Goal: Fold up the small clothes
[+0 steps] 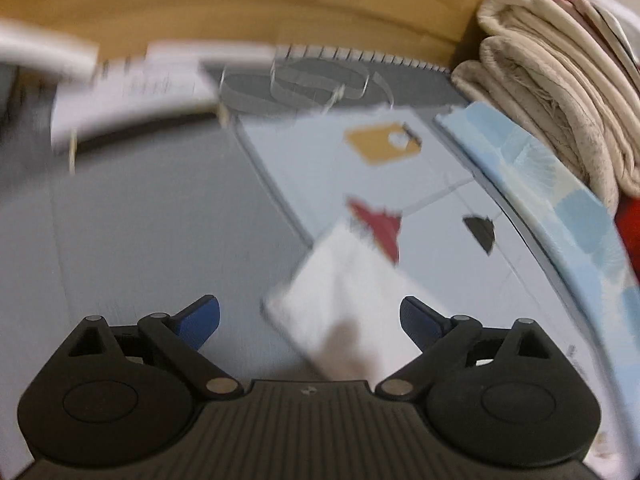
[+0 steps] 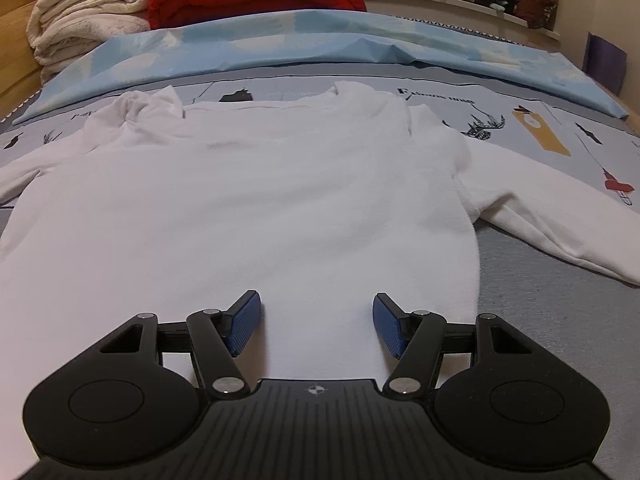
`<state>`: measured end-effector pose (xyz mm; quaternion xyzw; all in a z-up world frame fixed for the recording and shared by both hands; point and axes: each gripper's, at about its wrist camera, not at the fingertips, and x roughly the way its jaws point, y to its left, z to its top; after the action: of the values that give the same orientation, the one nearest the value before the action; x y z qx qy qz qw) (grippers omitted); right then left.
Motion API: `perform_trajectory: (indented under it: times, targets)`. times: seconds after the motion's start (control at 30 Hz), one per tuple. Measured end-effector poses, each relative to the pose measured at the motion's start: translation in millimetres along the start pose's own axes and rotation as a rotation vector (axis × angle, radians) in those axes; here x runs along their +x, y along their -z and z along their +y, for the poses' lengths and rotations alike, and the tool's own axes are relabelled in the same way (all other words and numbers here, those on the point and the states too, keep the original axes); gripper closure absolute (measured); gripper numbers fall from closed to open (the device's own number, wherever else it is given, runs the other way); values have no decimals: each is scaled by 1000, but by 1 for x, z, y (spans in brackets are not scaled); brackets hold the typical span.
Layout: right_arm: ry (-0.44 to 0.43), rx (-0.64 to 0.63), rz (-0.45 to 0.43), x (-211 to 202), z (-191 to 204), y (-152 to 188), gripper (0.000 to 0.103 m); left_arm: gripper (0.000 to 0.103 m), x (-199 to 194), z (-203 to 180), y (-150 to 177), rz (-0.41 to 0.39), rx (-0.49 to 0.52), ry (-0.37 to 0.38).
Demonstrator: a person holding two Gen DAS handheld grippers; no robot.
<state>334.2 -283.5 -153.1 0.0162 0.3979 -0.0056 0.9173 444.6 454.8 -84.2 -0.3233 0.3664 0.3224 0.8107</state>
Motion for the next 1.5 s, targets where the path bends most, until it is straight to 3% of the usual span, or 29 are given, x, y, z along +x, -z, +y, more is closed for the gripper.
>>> perform_trajectory:
  times: [0.1,0.17,0.23,0.27,0.33,0.47,0.53,0.63,0.7,0.73,0.8,0.87,0.97,1.07,1.17,1.27,1.37,1.47,1.5]
  targets:
    - [5,-11,-4,0,4,2,39,5,18,11,22,112,-100,120]
    - [9,-17,-10,1,5,3,38,6,22,-1,30,74,-76,119]
    - [12,-27,-18,1,7,3,38,46,24,-21,34,61,-4,150]
    - [13,-32,-21,1,7,4,38,99,27,-30,34,71,26,143]
    - [14,-42,-27,2,8,4,38,101,25,-40,32,49,56,73]
    - [10,-41,-26,1,8,3,37,103,19,-16,22,-31,-4,-37]
    - [8,-44,-22,1,8,2,37,103,20,-2,20,-34,-13,-30]
    - [2,-38,-19,1,6,2,37,94,13,16,21,-13,-141,84]
    - [-2,-32,-18,0,5,1,37,61,5,12,22,-10,-155,121]
    - [-4,-29,-19,0,4,1,37,54,-2,6,26,-1,-128,118]
    - [-10,-20,-24,-2,4,0,37,21,-19,-7,37,0,-50,122]
    - [-19,-13,-53,-7,3,-1,37,0,-45,-21,56,-37,25,93]
    - [-52,-9,-130,-23,1,-5,37,0,-93,-45,98,-104,150,79]
    - [-75,14,-218,-41,-5,-6,30,0,-122,-67,138,-48,184,116]
    - [-52,51,-242,-46,-9,-5,29,0,-149,-83,176,42,213,162]
    - [-43,89,-230,-56,-7,-4,29,0,-174,-92,212,28,238,210]
    - [-59,103,-269,-77,5,5,26,0,-181,-88,247,-2,267,264]
    - [-78,142,-299,-90,21,20,23,0,-170,-100,261,37,388,249]
    - [-102,146,-286,-90,24,23,23,0,-171,-104,263,11,419,250]
